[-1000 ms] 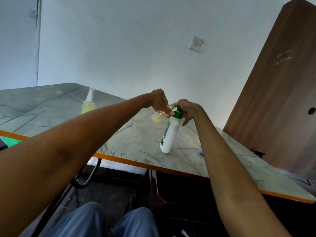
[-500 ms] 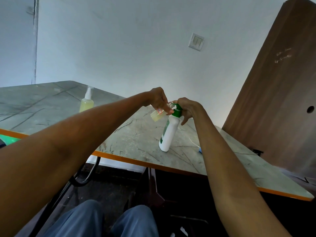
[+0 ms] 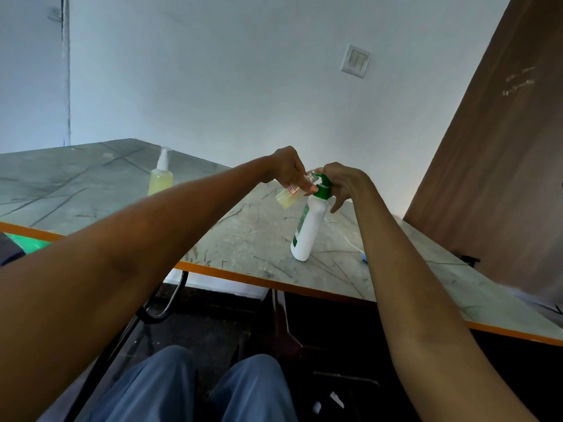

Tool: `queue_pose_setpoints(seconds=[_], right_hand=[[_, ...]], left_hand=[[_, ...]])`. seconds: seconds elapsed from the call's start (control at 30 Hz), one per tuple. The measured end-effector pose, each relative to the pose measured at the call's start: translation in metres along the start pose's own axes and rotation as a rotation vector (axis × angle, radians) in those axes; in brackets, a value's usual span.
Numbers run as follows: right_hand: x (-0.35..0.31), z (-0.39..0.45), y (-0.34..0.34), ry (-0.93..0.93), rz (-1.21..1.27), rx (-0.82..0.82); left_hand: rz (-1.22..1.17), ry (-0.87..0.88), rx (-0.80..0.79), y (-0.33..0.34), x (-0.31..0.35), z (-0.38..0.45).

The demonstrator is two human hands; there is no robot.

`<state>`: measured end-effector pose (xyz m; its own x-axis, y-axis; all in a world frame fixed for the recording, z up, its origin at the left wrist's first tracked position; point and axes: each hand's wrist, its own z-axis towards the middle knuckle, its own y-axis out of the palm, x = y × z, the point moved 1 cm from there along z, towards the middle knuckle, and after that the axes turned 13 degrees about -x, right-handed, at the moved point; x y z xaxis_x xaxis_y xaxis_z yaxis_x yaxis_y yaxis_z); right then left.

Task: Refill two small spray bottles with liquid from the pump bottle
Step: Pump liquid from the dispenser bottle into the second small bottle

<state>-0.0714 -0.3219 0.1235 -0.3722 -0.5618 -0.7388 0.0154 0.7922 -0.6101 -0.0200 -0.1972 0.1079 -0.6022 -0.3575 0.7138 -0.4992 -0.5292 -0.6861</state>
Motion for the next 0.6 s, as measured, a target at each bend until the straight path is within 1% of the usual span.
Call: queue_pose_setpoints(seconds=[0.33,0.43,0.6], right_hand=[[-0.0024,0.0067,-0.0061,-0.017,0.014,0.013],[-0.0012,0.0069,-0.0060,-0.024,0.044,-0.005],[0.0008,0.0047,-0.0002,-0.014,-0.034,-0.003]], left_hand=[[-0.006,-0.008,0.021,-0.0038,0.0045,-0.0005],[0.002,-0.015,0.027,-0.0033,0.0039,0.0002],[0.018,0.002,-0.006,-0.0001,-0.0001,-0.0016]])
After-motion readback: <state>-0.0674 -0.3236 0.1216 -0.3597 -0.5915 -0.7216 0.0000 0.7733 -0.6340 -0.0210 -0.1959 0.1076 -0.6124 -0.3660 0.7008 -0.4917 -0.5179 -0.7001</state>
